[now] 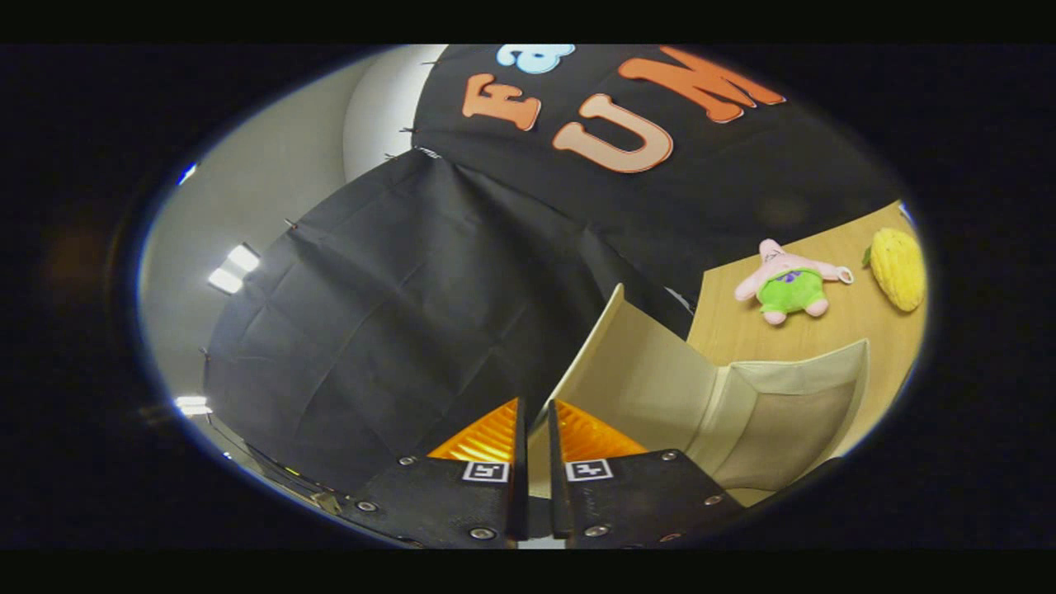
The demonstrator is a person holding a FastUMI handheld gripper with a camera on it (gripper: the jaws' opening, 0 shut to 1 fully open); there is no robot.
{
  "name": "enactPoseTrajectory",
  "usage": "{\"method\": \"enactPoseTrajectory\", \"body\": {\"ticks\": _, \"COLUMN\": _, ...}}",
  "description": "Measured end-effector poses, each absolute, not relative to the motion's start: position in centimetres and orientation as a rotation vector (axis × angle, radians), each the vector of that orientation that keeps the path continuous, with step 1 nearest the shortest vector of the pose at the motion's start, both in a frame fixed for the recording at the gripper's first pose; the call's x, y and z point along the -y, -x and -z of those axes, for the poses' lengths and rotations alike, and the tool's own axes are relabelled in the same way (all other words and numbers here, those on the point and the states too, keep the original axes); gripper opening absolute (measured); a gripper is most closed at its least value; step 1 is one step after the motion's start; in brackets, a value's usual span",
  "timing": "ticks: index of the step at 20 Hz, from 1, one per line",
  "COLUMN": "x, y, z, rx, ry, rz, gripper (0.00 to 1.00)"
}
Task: Open the storage box then place both shoes into the box .Put the left shoe in first, then the right shoe, with the right side of both shoes facing outward in a uniform manner.
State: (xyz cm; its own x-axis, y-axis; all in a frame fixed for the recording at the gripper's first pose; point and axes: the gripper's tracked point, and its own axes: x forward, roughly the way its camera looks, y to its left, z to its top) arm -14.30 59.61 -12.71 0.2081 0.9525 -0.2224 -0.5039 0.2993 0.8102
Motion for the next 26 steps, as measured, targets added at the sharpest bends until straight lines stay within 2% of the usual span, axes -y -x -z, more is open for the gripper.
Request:
{"method": "enactPoseTrajectory", "body": {"ticks": 6, "x": -57.8, "y": 11.0, "z": 14.7, "rx": -0.745, "ry": -0.566, "rz": -0.994, "gripper": 0.96}}
{"method": "enactPoseTrajectory", "body": {"ticks": 16, "x": -44.0, "y": 2.2, "z": 17.4, "rx": -0.542, "ry": -0.343, "rz": -0.638, "gripper": 0.98}}
{"method": "enactPoseTrajectory", "body": {"ticks": 26, "x": -30.2, "y": 0.8, "z": 25.5, "rx": -0.55, "ry": -0.114, "rz": -0.33, "gripper": 0.98}}
